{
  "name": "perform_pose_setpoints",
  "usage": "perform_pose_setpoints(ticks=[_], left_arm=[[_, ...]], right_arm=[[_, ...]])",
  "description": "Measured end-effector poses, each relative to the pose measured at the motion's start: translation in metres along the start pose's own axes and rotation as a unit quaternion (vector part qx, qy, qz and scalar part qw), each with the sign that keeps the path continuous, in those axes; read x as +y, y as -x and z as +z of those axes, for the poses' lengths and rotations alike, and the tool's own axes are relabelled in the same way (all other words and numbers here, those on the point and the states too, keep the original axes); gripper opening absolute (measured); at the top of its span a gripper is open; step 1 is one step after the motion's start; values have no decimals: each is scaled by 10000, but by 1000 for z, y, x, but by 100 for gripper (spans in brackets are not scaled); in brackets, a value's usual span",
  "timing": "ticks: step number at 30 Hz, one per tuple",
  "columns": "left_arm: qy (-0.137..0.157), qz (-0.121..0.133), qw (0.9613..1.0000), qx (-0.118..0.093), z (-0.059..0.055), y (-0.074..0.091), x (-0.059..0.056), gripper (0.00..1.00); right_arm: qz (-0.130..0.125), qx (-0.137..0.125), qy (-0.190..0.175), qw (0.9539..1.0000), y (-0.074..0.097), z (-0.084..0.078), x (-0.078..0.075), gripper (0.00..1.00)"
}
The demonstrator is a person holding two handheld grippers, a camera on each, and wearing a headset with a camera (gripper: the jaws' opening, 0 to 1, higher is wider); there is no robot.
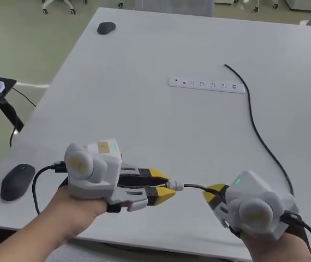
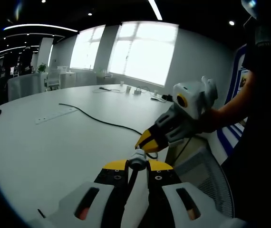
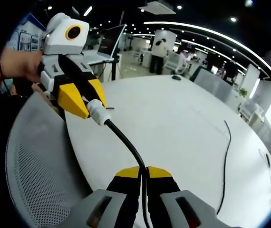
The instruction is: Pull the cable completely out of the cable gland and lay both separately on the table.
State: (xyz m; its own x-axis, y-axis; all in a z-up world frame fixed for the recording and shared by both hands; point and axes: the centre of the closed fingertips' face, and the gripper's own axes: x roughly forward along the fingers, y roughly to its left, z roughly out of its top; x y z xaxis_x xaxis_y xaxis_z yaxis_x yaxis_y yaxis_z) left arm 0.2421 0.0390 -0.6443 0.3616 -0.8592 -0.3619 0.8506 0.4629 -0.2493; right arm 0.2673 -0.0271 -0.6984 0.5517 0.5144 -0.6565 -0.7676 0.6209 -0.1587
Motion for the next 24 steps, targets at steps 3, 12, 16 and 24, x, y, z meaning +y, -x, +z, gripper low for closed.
perform_pose_setpoints(ticks=[3,12,16,24], left_arm=[[-4,-6,10000,-3,0,0,0,15],[-29,-22,10000,-2,-1,-2,0,15],[-38,-47,10000,20,-3,-4,-2,15],[-22,-36,10000,13,-4,-4,-3,15]], right_arm=[[-41,55,-289,9996,-2,-5,-2,0],[-249,216,-658,9973,-7,-27,-12,0],[-246,253,-840,9958,-8,-31,-12,0],[-198,343,-1194,9921,-12,-39,-13,0]])
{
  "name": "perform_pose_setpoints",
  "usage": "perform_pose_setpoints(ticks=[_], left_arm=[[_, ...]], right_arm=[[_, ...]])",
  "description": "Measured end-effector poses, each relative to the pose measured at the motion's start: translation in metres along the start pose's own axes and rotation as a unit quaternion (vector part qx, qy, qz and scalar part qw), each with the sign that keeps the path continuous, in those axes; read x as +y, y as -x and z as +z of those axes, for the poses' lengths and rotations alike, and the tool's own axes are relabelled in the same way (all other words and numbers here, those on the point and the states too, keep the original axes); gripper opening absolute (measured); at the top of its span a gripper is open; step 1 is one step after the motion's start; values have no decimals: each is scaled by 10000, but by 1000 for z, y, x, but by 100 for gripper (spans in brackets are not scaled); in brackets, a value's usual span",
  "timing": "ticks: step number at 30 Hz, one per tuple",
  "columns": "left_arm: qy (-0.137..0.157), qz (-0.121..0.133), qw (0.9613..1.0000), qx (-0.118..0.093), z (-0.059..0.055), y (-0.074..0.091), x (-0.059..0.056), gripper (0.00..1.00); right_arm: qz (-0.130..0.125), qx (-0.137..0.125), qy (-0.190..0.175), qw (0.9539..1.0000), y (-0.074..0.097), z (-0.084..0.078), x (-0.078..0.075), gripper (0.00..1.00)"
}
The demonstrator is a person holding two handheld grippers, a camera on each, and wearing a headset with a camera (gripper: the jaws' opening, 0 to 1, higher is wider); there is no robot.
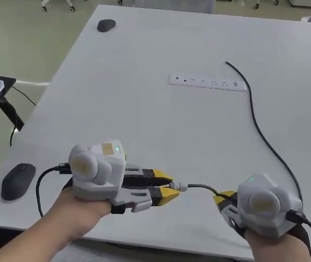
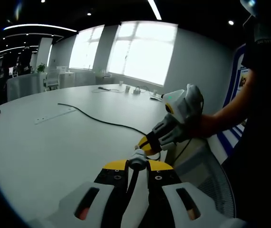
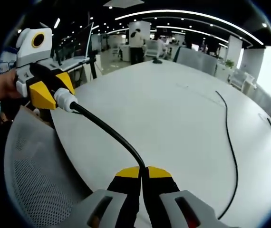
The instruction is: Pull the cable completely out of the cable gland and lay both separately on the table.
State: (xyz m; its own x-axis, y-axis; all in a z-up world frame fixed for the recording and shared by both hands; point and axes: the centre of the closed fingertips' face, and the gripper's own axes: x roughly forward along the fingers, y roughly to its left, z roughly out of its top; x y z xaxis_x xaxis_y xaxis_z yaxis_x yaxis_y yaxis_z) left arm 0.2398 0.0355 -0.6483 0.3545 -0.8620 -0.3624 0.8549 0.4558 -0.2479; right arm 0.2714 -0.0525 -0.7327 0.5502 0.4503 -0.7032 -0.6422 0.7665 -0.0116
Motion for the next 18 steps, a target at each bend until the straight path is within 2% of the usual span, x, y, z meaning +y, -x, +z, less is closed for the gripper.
perform_pose_setpoints(ticks=[5,7,18], left_arm=[[40,8,10000,-2,0,0,0,15],[48,5,10000,2,0,1,-1,15],[57,59,10000,16,0,3,5,15]], right_arm=[[64,89,-118,9999,-1,-3,3,0],[13,46,-36,10000,0,-1,2,0],[66,-15,131,9999,5,0,5,0]])
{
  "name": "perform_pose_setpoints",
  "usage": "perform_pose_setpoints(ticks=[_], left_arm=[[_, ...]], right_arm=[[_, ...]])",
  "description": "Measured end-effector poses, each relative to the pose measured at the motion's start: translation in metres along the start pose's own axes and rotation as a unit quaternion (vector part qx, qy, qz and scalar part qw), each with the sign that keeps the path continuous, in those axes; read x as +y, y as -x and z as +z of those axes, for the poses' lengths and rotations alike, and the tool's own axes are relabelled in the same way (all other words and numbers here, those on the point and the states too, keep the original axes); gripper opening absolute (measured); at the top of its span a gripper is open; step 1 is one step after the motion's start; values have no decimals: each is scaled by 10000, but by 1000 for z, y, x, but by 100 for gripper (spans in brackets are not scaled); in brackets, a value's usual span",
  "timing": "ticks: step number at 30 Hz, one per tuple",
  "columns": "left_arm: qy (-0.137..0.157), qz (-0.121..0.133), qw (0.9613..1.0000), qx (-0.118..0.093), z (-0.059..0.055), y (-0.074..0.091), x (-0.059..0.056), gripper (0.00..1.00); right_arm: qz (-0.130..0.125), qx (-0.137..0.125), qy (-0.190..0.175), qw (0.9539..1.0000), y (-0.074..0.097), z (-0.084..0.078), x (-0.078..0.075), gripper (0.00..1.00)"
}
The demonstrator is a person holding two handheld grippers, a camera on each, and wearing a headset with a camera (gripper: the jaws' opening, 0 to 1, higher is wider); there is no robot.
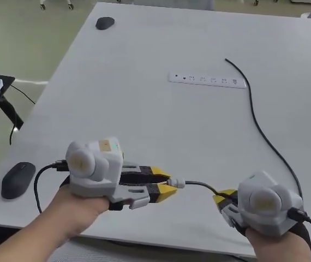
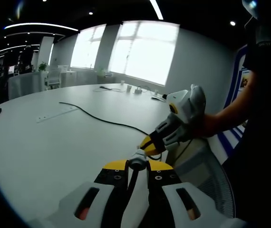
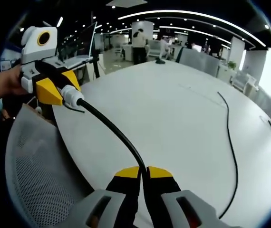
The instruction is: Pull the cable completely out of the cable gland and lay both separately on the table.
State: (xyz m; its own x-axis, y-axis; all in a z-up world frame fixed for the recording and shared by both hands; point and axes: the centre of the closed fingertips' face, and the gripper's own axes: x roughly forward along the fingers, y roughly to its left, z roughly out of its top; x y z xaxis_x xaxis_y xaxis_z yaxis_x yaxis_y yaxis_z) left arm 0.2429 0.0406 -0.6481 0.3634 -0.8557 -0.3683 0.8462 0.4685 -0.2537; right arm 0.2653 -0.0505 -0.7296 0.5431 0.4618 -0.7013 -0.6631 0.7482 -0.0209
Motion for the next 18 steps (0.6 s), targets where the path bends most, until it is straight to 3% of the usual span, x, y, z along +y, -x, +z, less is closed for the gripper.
perform_pose_setpoints(ticks=[6,11,16,18], left_arm=[[8,46,10000,-1,1,2,4,15],[32,70,10000,-15,2,4,7,15],[25,68,10000,2,1,4,7,15],[9,59,10000,11,1,3,7,15]], right_arm=[[17,-28,154,9999,8,4,1,1],[9,35,490,9988,15,6,2,5],[77,-96,509,9986,24,18,7,15],[126,-140,676,9975,30,29,13,16]])
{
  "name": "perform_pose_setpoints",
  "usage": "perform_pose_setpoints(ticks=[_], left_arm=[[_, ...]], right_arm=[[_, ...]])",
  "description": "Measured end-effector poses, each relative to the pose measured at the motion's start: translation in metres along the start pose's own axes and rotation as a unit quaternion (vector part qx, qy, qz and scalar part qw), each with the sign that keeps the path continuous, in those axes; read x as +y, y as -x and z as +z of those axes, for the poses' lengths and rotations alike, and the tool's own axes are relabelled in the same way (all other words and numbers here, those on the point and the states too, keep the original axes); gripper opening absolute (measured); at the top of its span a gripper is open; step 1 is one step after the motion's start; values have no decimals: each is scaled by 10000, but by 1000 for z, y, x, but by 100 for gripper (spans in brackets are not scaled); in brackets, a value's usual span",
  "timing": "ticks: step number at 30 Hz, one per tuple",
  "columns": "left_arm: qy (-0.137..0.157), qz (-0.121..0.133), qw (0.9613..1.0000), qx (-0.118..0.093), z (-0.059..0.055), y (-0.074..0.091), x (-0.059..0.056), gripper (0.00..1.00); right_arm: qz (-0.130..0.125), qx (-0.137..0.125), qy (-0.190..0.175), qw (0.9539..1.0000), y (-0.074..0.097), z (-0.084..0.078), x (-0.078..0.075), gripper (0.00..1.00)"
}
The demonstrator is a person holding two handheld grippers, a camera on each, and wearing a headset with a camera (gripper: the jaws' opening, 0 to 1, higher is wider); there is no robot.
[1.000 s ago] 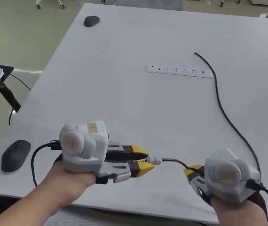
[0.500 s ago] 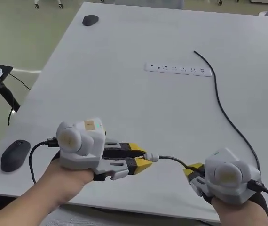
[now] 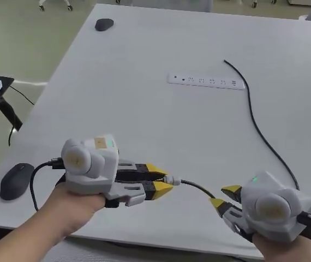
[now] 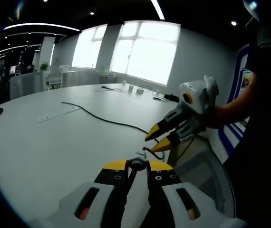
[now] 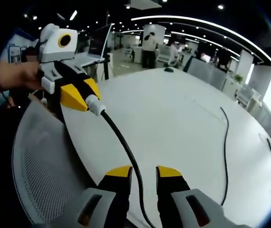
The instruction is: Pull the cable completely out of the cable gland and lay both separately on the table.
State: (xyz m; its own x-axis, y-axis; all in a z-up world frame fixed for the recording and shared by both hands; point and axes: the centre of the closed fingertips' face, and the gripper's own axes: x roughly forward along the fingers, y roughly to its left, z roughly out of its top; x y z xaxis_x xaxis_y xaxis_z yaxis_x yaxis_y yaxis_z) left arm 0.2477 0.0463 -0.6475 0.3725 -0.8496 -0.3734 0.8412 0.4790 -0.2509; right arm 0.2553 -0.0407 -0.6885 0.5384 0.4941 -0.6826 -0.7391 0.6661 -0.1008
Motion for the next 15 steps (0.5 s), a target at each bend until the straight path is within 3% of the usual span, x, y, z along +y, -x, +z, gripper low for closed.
perform_pose_setpoints(ticks=[4,7,15], left_arm=[[17,-5,10000,2,0,-1,1,15],[7,-15,10000,3,0,-1,1,15],[-4,-44,10000,34,0,-1,-1,15]], right_arm=[[235,-90,652,9976,1,22,18,24],[259,-207,1006,9944,-1,37,26,22],[458,-323,1436,9881,-10,55,40,17]])
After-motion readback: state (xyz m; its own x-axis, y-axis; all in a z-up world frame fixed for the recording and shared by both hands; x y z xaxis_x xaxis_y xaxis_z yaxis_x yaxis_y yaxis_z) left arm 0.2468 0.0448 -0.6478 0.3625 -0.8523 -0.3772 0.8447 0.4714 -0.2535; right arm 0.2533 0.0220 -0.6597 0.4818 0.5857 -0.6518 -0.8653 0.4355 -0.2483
